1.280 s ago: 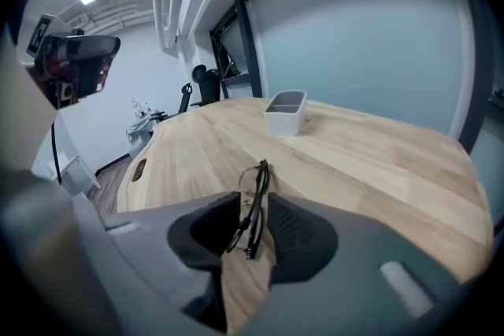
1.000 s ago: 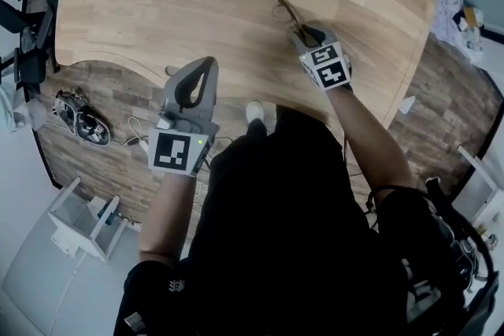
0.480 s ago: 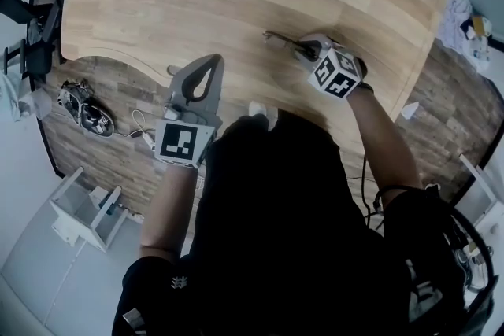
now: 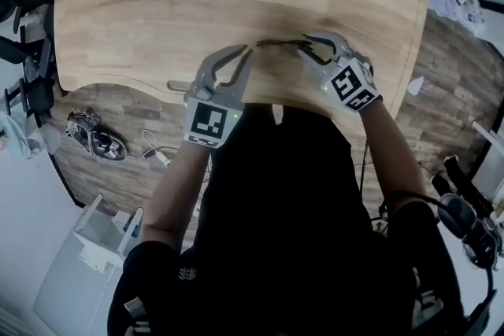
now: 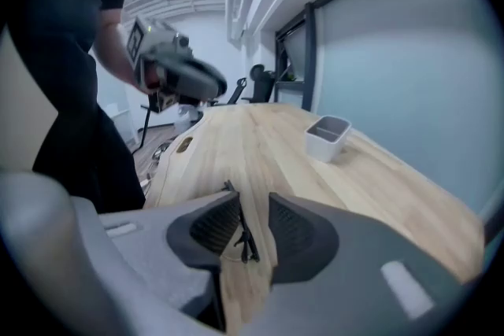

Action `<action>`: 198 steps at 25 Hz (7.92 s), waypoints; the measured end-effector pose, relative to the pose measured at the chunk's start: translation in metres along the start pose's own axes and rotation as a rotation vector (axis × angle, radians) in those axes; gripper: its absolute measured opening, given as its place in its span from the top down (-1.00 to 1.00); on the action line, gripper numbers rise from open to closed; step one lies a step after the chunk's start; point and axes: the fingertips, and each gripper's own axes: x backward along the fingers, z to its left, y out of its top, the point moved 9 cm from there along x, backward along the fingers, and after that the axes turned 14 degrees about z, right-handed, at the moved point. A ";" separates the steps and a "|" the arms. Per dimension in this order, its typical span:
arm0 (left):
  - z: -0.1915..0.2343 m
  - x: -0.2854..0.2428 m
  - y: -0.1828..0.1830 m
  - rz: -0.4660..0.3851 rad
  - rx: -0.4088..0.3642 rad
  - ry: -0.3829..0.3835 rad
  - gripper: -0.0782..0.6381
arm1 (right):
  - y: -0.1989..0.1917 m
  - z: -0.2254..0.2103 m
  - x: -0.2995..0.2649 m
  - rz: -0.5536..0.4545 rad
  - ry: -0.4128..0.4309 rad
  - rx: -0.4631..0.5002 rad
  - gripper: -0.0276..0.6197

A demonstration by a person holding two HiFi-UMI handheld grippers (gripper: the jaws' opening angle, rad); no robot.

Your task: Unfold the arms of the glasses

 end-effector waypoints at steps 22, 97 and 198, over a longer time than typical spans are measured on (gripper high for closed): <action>-0.037 -0.133 -0.039 0.240 -0.346 -0.285 0.50 | -0.046 0.054 0.049 -0.124 -0.264 -0.487 0.58; -0.052 -0.030 -0.096 0.202 -0.106 -0.087 0.64 | 0.030 0.030 -0.057 0.209 0.186 0.091 0.56; 0.042 0.103 -0.002 -0.251 0.057 0.094 0.77 | 0.010 0.073 0.172 -0.470 -0.562 -0.473 0.91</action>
